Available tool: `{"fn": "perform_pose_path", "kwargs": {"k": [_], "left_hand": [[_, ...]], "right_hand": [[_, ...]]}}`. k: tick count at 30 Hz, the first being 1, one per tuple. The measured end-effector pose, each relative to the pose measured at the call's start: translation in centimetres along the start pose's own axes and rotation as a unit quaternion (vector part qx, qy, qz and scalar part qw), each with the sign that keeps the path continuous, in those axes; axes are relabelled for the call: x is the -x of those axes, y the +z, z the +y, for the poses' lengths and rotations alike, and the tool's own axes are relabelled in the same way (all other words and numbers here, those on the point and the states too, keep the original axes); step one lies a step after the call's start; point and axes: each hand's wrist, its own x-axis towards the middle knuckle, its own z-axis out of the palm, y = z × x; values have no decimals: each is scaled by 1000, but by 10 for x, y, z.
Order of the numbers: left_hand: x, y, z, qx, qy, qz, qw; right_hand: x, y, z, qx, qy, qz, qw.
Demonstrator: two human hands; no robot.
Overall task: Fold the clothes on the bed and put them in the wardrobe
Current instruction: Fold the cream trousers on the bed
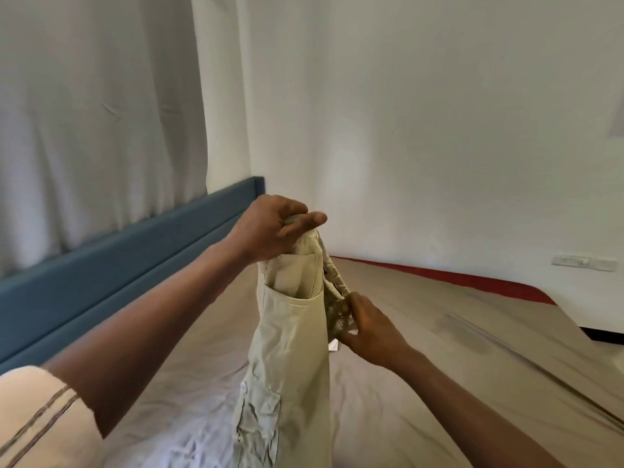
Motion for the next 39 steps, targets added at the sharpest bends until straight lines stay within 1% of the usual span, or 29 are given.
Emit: {"fn": "perform_pose_path", "kwargs": {"k": [1,3,4,6,8,9,10,11,12,13,14,15,16,18,19,21,22,23,25,26,27,28,29,31,32,33,35,37,39], "left_hand": [[0,-8,-1,-54,17,-11,998],[0,-25,-5,-174,46,-43,983],[2,-33,-12,-228,60,-62,970],[10,-50,-29,-309,75,-106,942],[22,-60,-50,-379,73,-157,909],[28,-63,-56,-401,70,-183,895],[34,-65,-63,-408,62,-199,889],[38,-66,-68,-399,46,-202,893],[42,-68,-71,-361,10,-202,910],[44,-71,-70,-290,-37,-198,935],[46,-75,-69,-195,-82,-188,959],[46,-79,-67,-98,-112,-173,973],[44,-83,-61,-13,-142,-153,978],[38,-86,-53,110,-200,-116,967],[35,-84,-50,151,-228,-99,957],[30,-78,-48,196,-274,-71,939],[29,-72,-50,215,-297,-58,928],[27,-64,-51,244,-324,-43,913],[28,-36,-52,295,-382,15,876],[34,-14,-49,291,-405,63,865],[40,11,-43,246,-420,122,865],[54,42,-33,183,-439,180,861],[69,73,-19,148,-453,232,848],[99,132,20,180,-469,286,816],[108,155,38,210,-474,286,806],[123,179,55,229,-474,274,805],[138,204,72,249,-464,251,812],[145,211,76,237,-458,238,823],[151,214,78,218,-443,216,842]], "right_hand": [[-4,2,-6,-14,-3,38,999],[-15,0,-9,5,-32,86,996],[-20,-6,-7,45,-44,88,994],[-28,-28,0,156,-38,84,983],[-29,-53,7,260,-53,130,955],[-28,-65,8,293,-66,159,940],[-27,-76,8,308,-77,178,931],[-27,-91,6,307,-79,198,928],[-26,-104,4,287,-71,209,932],[-26,-120,1,239,-50,216,945],[-27,-135,-2,166,-18,217,962],[-28,-149,-3,87,6,225,970],[-28,-163,-6,24,21,240,970],[-34,-180,-7,-71,59,277,957],[-37,-186,-9,-102,74,283,951],[-42,-191,-10,-156,94,252,950],[-43,-192,-10,-196,111,221,949],[-43,-192,-8,-249,146,170,942],[-36,-182,0,-350,217,44,910],[-31,-169,3,-379,249,14,891],[-28,-155,5,-406,267,15,874],[-21,-131,8,-415,278,55,865],[-11,-106,5,-411,289,106,858],[14,-48,-5,-423,297,174,838],[24,-21,-12,-441,294,196,825],[40,5,-17,-458,296,216,810],[55,32,-26,-454,307,244,800],[66,40,-27,-445,300,264,801],[78,42,-27,-420,283,276,817]]}}
